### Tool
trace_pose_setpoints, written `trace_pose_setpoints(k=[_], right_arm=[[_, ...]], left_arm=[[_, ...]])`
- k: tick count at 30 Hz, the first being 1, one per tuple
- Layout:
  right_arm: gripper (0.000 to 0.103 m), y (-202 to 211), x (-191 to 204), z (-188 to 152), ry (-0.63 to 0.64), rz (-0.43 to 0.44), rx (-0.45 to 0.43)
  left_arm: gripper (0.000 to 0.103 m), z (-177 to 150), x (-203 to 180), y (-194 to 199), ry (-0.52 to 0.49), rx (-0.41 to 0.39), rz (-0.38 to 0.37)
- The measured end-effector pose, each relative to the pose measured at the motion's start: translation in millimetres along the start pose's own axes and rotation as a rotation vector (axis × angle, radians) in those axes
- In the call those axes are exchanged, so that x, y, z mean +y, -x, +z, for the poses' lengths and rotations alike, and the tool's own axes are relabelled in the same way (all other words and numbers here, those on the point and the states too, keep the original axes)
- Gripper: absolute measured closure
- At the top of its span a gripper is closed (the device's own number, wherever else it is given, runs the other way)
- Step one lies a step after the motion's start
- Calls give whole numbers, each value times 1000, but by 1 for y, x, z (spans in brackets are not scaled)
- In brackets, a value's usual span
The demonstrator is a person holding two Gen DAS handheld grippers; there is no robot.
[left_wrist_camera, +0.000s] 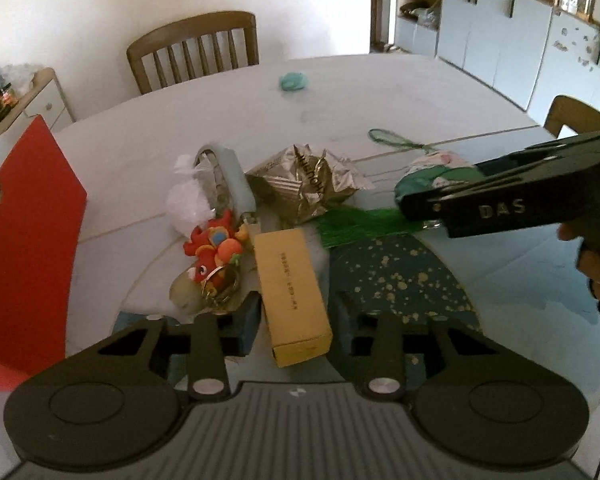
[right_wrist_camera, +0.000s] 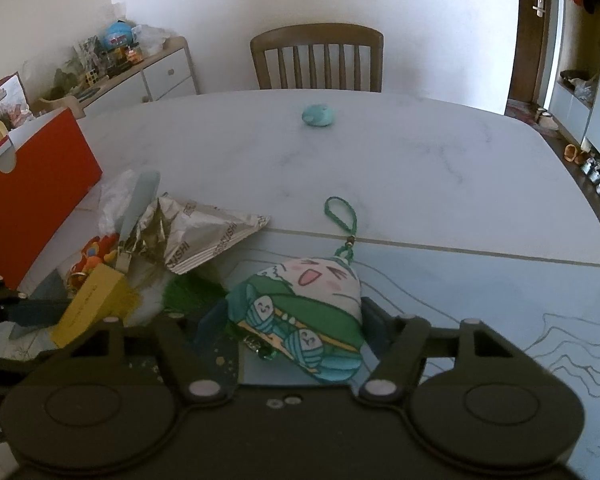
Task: Organize objects
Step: 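Grasp the yellow box with the left tool while the right tool grasps the green plush pouch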
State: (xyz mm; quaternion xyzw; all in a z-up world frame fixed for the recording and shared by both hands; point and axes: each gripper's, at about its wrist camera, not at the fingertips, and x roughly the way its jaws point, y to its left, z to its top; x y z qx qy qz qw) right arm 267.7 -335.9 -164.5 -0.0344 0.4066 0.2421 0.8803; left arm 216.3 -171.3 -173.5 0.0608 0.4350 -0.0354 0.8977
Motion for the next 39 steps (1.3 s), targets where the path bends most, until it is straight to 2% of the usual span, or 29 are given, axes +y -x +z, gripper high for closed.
trace_pose_setpoints(k=[3,9,17,26,39], right_arm=[[37,3,0,-2,-5,-9,-9],[38,16,2,-4,-38,-23,-30],[38,62,13,-2,-36,-28,-59],[38,110,50,8,7,-11,-86],[38,142,142,42,87,38,-150]], left_arm=[[73,3,3,-6,23,21,9],[74,1,6,-2,48,19,-2],[74,0,23,27,111,-5,-49],[74,-6,52,65,159,-49,-84],[74,-7,138,138,179,-119,-94]])
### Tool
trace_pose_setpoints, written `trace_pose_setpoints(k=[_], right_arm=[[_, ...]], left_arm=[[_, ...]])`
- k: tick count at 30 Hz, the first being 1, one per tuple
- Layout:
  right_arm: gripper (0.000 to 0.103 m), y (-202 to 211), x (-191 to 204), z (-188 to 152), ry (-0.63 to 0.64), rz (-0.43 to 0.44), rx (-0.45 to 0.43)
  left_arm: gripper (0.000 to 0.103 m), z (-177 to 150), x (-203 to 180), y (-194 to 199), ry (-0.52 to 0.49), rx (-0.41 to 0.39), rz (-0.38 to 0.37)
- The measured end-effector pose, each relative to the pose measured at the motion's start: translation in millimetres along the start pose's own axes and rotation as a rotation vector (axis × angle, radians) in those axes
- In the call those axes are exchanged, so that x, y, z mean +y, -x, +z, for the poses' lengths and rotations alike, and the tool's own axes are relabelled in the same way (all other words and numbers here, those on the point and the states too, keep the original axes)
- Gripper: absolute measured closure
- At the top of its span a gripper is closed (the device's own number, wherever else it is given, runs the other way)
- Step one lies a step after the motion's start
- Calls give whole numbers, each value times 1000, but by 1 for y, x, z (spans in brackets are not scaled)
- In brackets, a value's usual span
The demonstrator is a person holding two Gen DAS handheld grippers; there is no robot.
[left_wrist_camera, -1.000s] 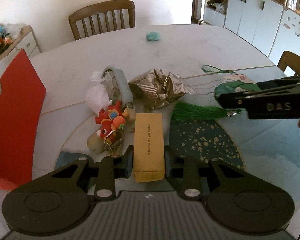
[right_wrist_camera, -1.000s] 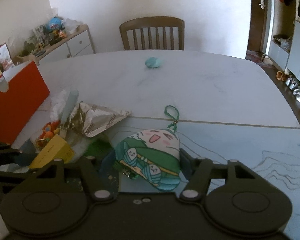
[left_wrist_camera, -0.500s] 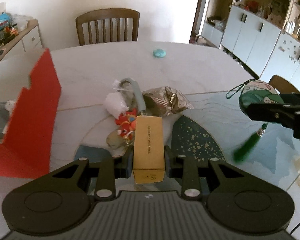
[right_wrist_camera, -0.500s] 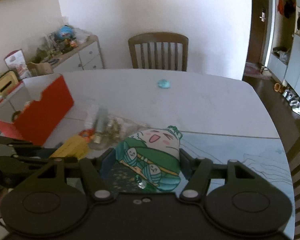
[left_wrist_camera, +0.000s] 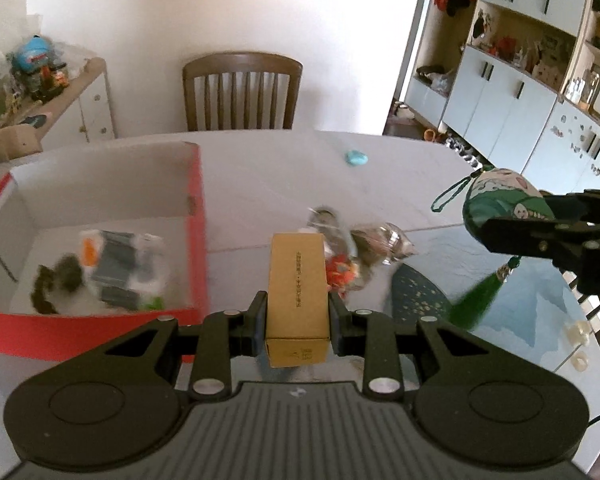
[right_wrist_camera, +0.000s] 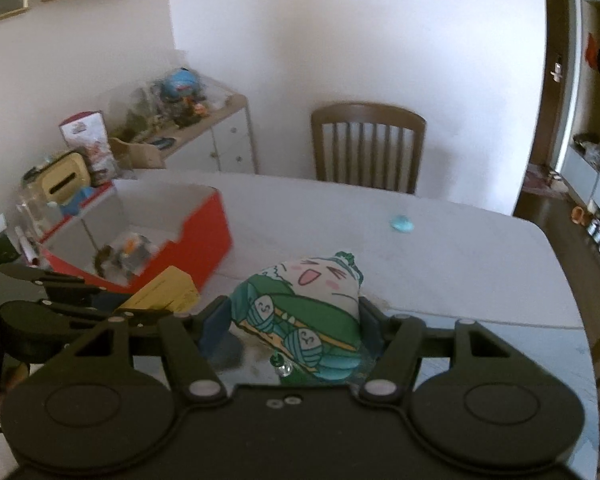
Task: Organize objects
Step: 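Grasp the yellow box with the left tool while the right tool grasps the green plush pouch, then carry the yellow box with the left tool while the right tool carries the pouch into the red box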
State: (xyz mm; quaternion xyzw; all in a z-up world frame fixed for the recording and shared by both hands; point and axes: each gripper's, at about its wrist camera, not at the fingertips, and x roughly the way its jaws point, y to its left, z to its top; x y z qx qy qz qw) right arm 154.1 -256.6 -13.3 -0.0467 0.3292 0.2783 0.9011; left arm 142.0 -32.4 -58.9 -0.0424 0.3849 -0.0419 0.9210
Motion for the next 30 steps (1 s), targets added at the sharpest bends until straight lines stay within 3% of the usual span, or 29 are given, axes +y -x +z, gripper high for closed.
trace_pose_setpoints(k=[14,30], right_arm=[[38,-32,99,50,93,63,-47],[38,-100,191,97,210,110,-69]], left_arm=[[74,32,109,35,11,-63,104],[74,63,210,18,29,-47,224]])
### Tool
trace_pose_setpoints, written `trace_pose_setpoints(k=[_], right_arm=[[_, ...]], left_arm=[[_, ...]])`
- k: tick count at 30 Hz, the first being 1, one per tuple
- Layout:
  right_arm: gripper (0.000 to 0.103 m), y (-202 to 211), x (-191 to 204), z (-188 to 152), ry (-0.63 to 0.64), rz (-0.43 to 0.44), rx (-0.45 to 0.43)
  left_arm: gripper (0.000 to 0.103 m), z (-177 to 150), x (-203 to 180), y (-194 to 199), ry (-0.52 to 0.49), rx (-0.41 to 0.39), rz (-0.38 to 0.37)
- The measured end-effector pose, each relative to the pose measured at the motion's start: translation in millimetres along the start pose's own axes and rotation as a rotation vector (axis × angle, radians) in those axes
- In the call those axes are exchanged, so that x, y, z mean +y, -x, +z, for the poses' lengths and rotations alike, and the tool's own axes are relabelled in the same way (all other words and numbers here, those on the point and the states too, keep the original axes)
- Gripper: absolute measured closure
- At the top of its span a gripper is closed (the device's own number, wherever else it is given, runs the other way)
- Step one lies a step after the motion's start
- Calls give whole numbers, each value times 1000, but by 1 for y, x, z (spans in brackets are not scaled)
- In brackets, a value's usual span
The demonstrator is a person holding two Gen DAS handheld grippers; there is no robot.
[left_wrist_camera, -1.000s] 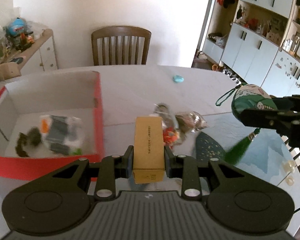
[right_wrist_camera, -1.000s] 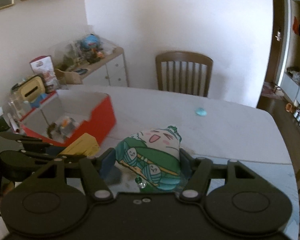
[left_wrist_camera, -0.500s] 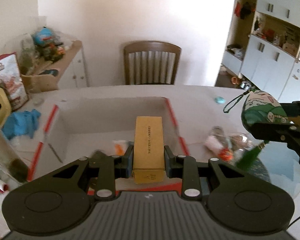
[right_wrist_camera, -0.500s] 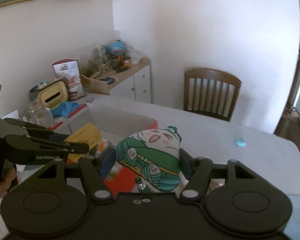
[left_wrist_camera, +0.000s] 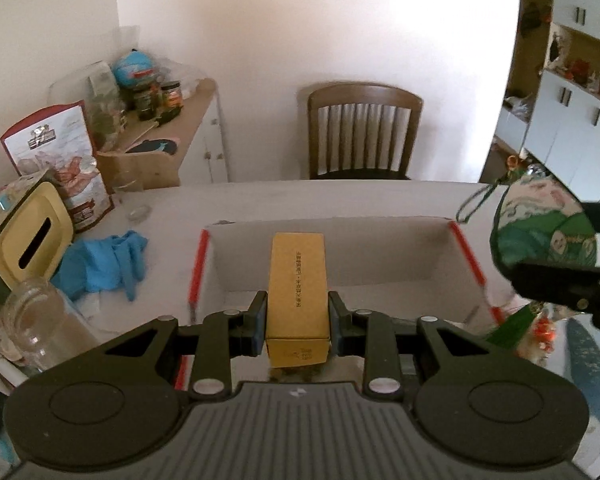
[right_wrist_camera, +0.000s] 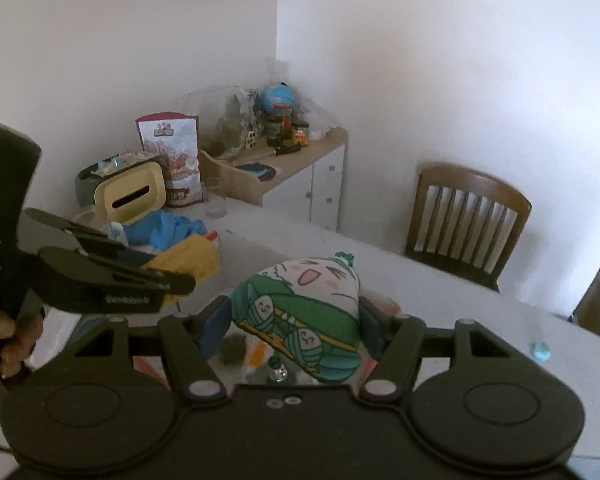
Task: Organize objects
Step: 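Carry the yellow box with the left tool while the right tool carries the pouch into the red box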
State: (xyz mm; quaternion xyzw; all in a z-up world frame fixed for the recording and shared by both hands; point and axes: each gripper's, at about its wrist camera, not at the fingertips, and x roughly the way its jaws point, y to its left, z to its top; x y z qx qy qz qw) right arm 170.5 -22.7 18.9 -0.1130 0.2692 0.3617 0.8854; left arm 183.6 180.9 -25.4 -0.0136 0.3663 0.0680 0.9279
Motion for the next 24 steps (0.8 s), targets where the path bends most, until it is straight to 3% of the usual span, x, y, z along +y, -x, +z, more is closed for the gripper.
trace_pose_setpoints(k=[6,16,24], right_arm=[[38,-26,17,12,18,21,-3],[38,-91,36,-24,54,25,149],[37,-115,41,-45,55,9,236]], left_arm=[[74,7,15,-28,0,21,2],[74,5,9,-86,-70,102,-5],[74,-3,1,-124,-102,193,-12]])
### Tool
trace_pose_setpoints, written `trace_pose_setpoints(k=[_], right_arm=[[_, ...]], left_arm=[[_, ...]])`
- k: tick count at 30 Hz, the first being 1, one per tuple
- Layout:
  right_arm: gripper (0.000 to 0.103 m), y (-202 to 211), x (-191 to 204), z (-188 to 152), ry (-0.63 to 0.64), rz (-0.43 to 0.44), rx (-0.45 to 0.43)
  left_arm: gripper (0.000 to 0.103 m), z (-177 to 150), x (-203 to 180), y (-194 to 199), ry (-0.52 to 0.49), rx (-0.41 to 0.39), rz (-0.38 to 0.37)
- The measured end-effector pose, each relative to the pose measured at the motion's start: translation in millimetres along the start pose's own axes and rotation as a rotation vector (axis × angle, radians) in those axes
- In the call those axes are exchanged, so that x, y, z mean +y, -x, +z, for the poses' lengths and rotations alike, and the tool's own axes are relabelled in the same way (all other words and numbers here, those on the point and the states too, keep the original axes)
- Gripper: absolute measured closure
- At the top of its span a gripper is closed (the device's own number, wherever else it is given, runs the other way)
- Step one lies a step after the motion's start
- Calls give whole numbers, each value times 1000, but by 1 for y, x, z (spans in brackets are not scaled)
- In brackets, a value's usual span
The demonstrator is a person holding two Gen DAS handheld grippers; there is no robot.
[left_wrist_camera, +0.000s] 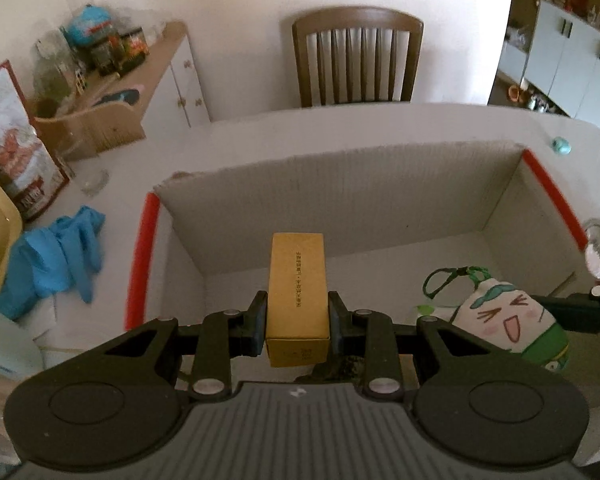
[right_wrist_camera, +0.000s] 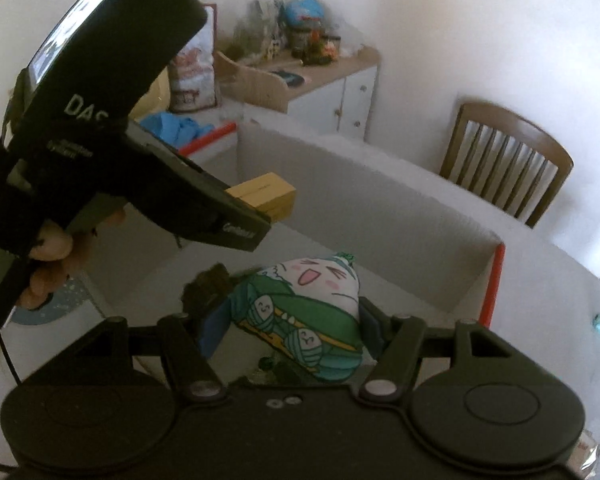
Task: Organize objects
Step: 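Carry the yellow box with the left tool while the right tool carries the pouch into the red box, then open the left tool to drop the yellow box while the right tool releases the pouch in the box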
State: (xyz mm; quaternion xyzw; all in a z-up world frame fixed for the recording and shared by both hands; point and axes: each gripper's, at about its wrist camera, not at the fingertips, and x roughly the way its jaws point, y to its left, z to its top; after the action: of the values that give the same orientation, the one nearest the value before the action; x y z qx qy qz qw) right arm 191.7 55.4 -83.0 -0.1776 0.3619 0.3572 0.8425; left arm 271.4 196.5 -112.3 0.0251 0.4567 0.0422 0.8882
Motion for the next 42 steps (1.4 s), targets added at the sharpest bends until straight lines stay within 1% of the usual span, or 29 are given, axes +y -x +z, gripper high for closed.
trace_pose_setpoints(k=[4,9,12,17,20,23,24,26,28,29,42], right_arm=[[37,-7,-1,-5,-9,-9,27],[34,-9,-2,-7,-20,-6,36],[34,-8,-3,-9,-35,-4,39],[33,-10,-5,-9,-42,-2,38],[28,-9,-6,-7,-43,-2,33],[26,-7,-6,-6,-45,-1,30],[24,-6,-7,-7,-47,-6,28],[23,-6,-10,-5,-55,-7,26],[23,-2,-12,-6,-61,-7,23],[22,0,-13,-6,-65,-9,19],[20,41,-26,-12,-143,-4,-32]], left_arm=[[73,3,-1,-14,-8,53,7],[73,5,-4,-29,-24,141,3],[73,5,-5,-30,-33,148,4],[73,6,-8,-34,-36,188,-8],[73,5,-9,-35,-35,191,-11],[73,6,-7,-33,-11,190,-14],[72,7,-6,-32,-4,191,-18],[66,8,-4,-31,5,190,-21],[47,9,-3,-28,3,172,-16],[45,8,-4,-25,-2,158,-11],[45,7,-6,11,3,96,-27]])
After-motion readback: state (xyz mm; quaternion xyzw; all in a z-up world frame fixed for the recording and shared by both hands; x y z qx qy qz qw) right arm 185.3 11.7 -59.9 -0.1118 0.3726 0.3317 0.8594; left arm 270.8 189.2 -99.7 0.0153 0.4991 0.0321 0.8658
